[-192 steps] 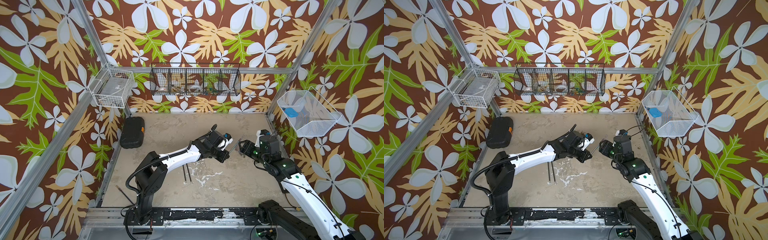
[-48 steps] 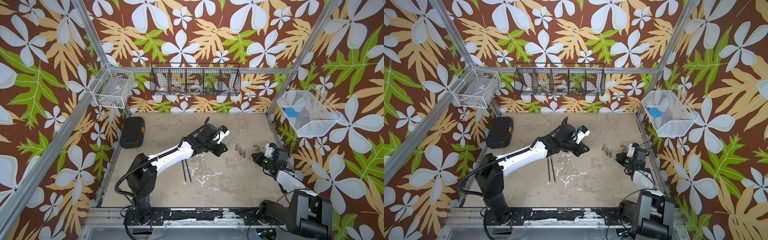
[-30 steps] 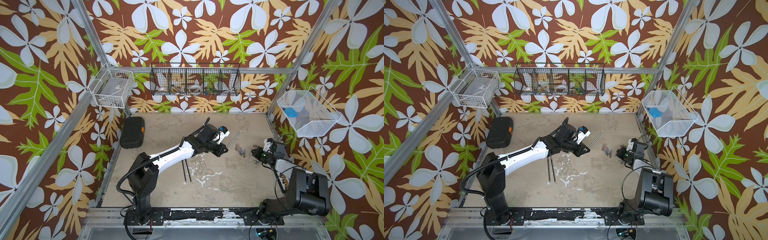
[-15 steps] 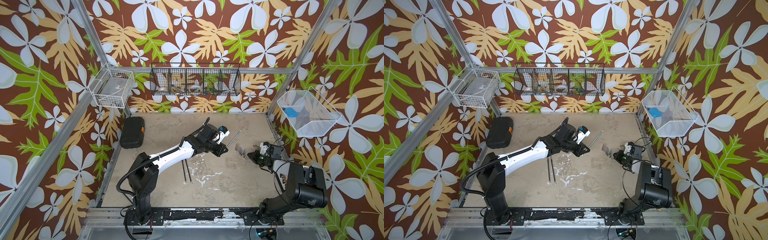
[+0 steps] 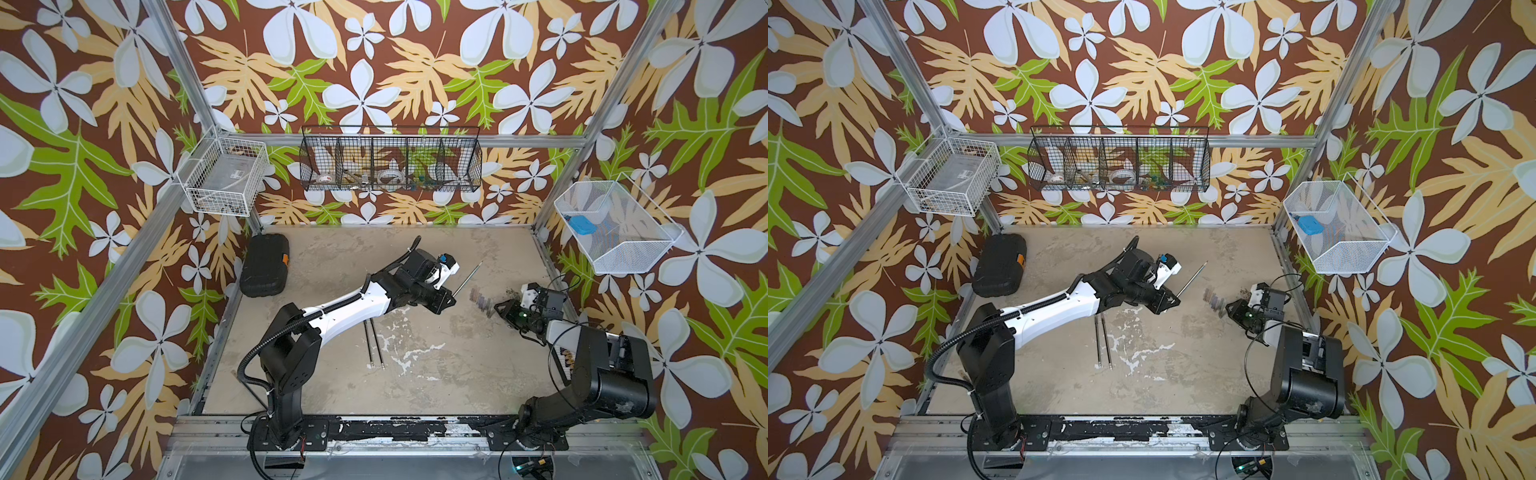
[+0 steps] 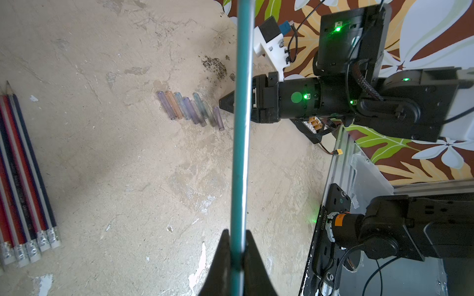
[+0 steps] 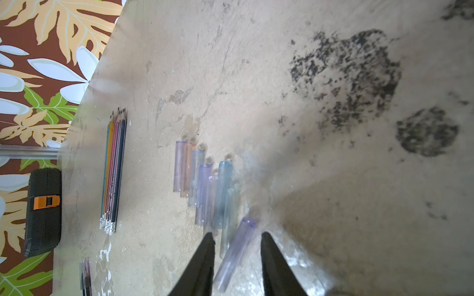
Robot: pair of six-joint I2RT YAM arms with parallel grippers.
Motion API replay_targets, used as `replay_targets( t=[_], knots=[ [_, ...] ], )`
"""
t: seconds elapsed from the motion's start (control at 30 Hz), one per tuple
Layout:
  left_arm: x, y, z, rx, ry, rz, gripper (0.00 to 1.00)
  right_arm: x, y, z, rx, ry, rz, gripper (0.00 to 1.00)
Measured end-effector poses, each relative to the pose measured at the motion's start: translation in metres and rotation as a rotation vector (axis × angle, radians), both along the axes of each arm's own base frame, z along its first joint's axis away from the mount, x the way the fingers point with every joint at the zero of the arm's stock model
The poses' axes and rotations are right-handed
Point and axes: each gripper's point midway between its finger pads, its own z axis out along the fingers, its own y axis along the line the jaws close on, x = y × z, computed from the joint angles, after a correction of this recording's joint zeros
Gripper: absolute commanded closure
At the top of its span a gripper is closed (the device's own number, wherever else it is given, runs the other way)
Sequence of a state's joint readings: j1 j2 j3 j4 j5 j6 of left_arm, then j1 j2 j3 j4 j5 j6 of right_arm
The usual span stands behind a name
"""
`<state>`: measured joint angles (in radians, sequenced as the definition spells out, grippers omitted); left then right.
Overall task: Remove the protective cover of the pencils
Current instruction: Place the protective sleeve at the center of the board.
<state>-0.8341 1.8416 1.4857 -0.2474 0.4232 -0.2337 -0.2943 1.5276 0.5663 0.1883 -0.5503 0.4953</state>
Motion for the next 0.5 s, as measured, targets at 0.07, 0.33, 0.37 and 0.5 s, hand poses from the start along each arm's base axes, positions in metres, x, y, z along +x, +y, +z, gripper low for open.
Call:
replay_targets(
  t=[0.07, 0.33, 0.37, 0.5],
  knots=[
    [0.0, 0.0, 0.0, 0.0, 0.0, 0.0, 1.0, 0.0, 0.0, 0.0, 0.0, 0.0, 0.0, 0.67],
    [0.001, -0.001, 0.001, -0.001, 0.0, 0.0, 1.0, -0.001, 0.006, -0.009, 0.023, 0.018, 0.018, 0.66],
    [0.001, -0.001, 0.001, -0.002, -0.002, 0.0, 1.0, -0.001, 0.008, -0.01, 0.03, 0.021, 0.027, 0.66],
    [0.001, -0.001, 0.001, -0.001, -0.001, 0.0, 1.0, 0.001, 0.018, -0.012, 0.052, 0.02, 0.061, 0.65]
  ],
)
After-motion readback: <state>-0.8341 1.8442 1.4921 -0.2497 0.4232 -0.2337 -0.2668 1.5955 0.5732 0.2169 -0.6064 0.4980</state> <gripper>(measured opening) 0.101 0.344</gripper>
